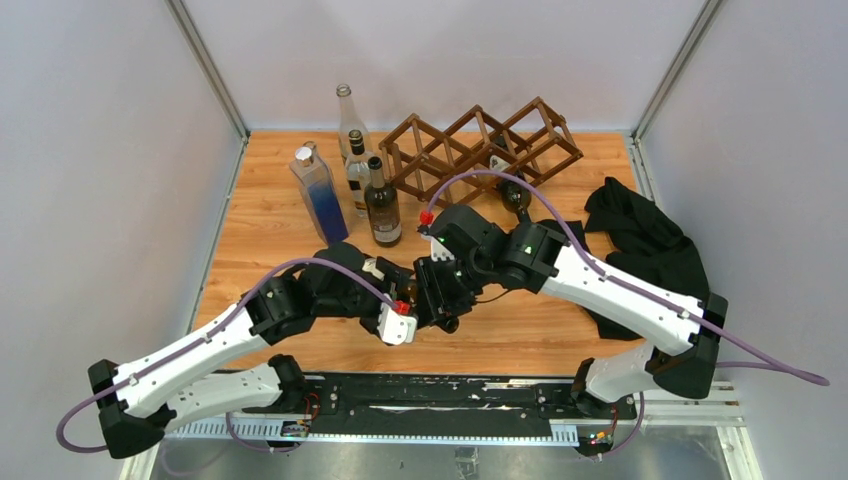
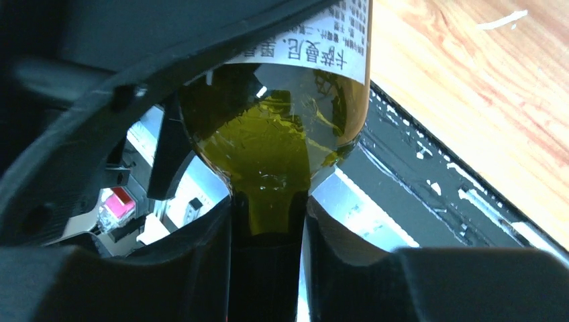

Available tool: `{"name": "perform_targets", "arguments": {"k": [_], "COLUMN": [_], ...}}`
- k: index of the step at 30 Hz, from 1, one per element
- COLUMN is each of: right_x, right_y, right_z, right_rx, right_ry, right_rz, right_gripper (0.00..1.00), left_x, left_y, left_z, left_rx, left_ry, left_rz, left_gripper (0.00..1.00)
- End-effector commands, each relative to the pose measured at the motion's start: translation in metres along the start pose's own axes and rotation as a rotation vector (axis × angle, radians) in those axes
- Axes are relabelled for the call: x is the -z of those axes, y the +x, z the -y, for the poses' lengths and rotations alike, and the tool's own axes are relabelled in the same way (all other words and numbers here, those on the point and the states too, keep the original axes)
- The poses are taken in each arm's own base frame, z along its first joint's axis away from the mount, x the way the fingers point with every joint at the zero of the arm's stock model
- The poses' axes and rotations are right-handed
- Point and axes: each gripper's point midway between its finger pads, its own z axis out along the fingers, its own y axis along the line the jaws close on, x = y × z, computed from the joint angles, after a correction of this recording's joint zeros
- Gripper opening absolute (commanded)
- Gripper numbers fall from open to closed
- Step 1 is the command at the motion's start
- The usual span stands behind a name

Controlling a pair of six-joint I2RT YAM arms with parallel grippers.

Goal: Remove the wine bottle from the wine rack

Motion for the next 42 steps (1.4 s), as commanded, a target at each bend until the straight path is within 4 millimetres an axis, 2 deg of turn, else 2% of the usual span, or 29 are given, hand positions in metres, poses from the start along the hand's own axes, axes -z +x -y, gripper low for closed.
{"name": "perform_targets", "arguments": {"k": [1, 2, 4, 5, 10, 15, 20, 23, 28, 35, 39, 42], "right_x": [0.03, 0.032, 0.037, 0.04, 0.053, 0.075, 0.085, 0.081, 0.067, 0.052, 0.044, 0.032], "right_y": [-0.02, -0.021, -0.023, -0.024, -0.022, -0.025, -0.024, -0.026, -0.042, -0.075, -0.09, -0.1], "right_z": [-0.026, -0.025, -0.025, -0.025, -0.007, 0.028, 0.057, 0.063, 0.055, 0.03, 0.007, -0.001], "right_rx": [0.111, 0.113, 0.116, 0.116, 0.098, 0.074, 0.096, 0.137, 0.275, 0.473, 0.555, 0.593], "right_ry": [-0.084, -0.084, -0.092, -0.095, -0.069, 0.003, 0.054, 0.04, -0.035, -0.147, -0.201, -0.204], "right_rz": [0.142, 0.158, 0.187, 0.203, 0.266, 0.404, 0.526, 0.571, 0.658, 0.829, 0.875, 0.878], "right_gripper": [0.49, 0.54, 0.6, 0.63, 0.79, 0.91, 0.94, 0.95, 0.96, 0.96, 0.96, 0.96], "left_x": [0.001, 0.001, 0.001, 0.001, 0.006, 0.019, 0.037, 0.044, 0.053, 0.067, 0.074, 0.074], "left_y": [-0.006, -0.007, -0.006, -0.005, -0.008, -0.02, -0.036, -0.046, -0.06, -0.082, -0.091, -0.094], "left_z": [-0.006, -0.007, -0.011, -0.015, -0.03, -0.051, -0.075, -0.091, -0.112, -0.135, -0.141, -0.139], "left_rx": [0.051, 0.055, 0.065, 0.074, 0.131, 0.29, 0.491, 0.591, 0.763, 0.977, 1.01, 1.03], "left_ry": [-0.045, -0.047, -0.07, -0.093, -0.157, -0.206, -0.259, -0.285, -0.316, -0.282, -0.269, -0.24], "left_rz": [0.023, 0.026, 0.02, 0.014, 0.02, 0.096, 0.187, 0.238, 0.33, 0.482, 0.528, 0.546], "left_gripper": [0.48, 0.37, 0.05, 0.0, 0.0, 0.0, 0.0, 0.0, 0.0, 0.0, 0.0, 0.0]}}
